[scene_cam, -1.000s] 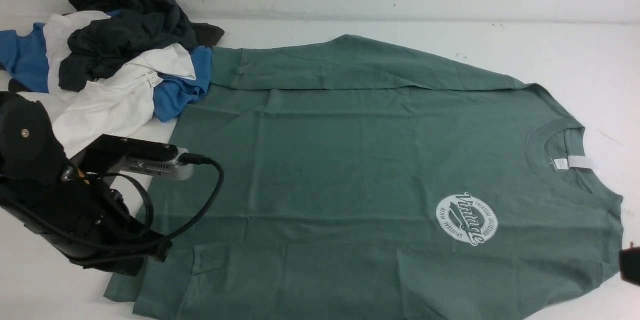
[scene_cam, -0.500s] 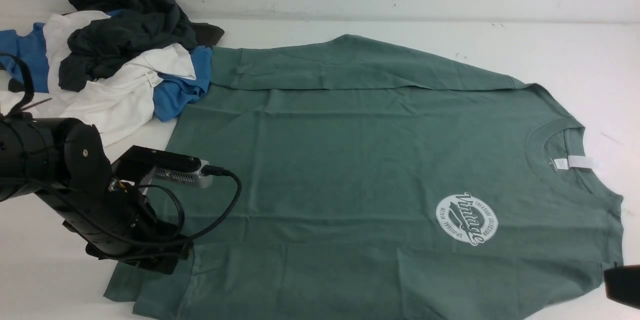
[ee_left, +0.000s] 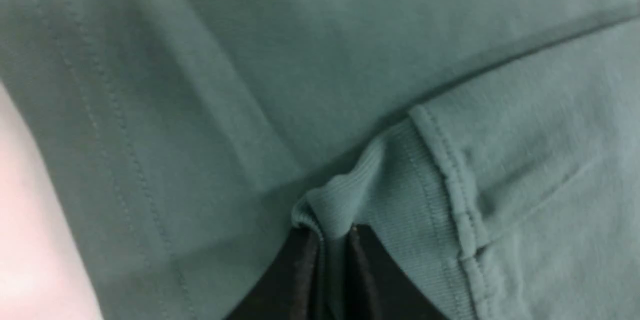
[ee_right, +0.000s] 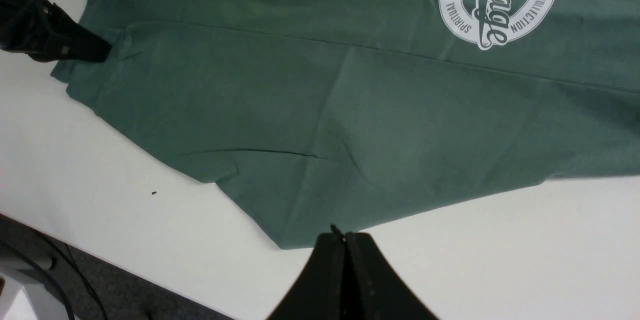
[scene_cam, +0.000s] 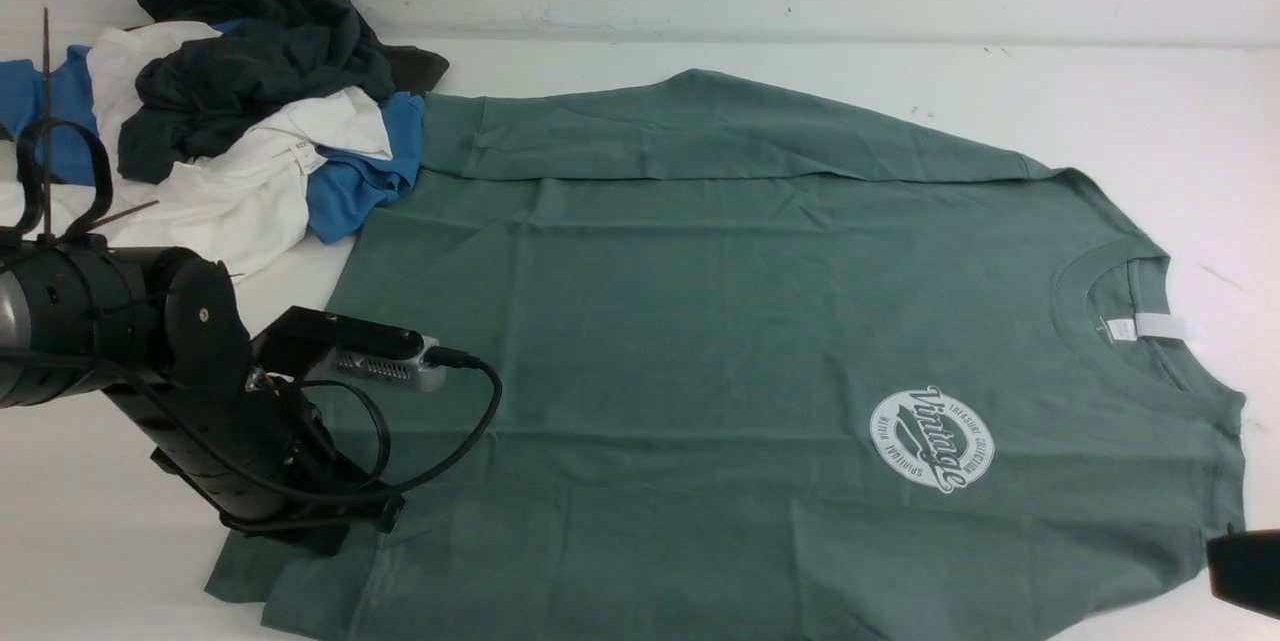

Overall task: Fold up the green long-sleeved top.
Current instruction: Use the left arm to clamp the cuff closest to it, then use the left arm to drag and place the cuff at the centered position on the left edge of the fabric

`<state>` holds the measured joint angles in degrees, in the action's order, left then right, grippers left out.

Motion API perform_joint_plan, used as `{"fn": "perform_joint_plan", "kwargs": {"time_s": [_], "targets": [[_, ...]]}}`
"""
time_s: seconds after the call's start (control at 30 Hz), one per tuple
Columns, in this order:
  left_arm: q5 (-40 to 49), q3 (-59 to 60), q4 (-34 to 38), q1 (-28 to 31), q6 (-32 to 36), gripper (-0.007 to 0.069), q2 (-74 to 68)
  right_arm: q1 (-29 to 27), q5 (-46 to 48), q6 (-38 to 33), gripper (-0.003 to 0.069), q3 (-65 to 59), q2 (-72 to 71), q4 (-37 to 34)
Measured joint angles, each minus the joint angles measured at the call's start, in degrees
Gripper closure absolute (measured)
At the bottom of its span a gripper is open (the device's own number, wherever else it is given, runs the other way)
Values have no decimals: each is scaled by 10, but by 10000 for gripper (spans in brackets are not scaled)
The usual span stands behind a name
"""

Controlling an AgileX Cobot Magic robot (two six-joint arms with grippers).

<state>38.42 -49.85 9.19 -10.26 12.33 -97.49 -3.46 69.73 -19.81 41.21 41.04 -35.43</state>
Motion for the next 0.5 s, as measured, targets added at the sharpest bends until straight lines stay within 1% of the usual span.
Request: {"fn": "perform_joint_plan", "kwargs": {"time_s": [0.07,0.23,0.37,0.47,0.5], "targets": [[13,-3,-1,-3,1,587,1,0,0,-1,673,0,0,0],[83,-39,-6,-24,1,587,32,0,0,-7,673,0,0,0],[126,-107,-6,-50,0,587,68,0,-1,-8,673,0,0,0],[157,-202,-5,-75,-4,587,86,0,-9,-9,673,0,0,-2],[159,-208,-5,-76,-5,587,86,0,-10,-9,673,0,0,-2]]}}
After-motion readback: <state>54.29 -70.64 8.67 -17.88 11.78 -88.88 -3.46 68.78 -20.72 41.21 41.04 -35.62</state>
